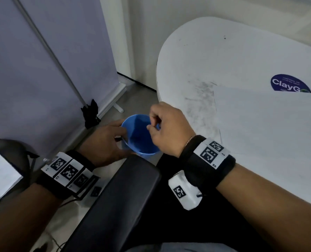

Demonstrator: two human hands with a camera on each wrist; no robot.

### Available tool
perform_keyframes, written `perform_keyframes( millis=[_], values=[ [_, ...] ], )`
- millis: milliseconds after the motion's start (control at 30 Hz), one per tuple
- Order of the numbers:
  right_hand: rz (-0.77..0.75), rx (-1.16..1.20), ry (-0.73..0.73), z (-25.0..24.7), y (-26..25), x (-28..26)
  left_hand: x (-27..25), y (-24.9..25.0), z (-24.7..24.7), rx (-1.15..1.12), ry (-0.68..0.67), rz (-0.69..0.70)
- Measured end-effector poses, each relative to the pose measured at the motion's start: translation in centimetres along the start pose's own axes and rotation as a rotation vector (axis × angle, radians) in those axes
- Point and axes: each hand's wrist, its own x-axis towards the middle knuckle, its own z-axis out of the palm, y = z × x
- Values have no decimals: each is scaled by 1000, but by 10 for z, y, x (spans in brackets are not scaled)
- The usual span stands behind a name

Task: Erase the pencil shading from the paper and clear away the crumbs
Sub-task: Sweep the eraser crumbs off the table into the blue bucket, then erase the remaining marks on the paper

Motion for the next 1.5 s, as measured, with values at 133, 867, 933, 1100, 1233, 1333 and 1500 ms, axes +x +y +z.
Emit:
perform_keyframes(
  millis=[133,867,933,1100,1233,1333,1500],
  values=[
    [-117,-52,-224,-3,-29,14,-13,10,-32,-26,91,-32],
    [154,12,526,-178,63,11,243,153,32,6,45,3],
    [241,-16,603,-198,90,-2,274,165,61,41,49,-31],
    [483,-38,670,-249,155,-35,337,185,117,67,21,-85],
    [648,-52,658,-280,203,-48,374,197,150,73,-1,-90],
    [813,-137,637,-303,230,-50,396,210,167,91,-14,-99],
    [965,-227,527,-315,257,-61,408,221,181,72,2,-83]
  ],
)
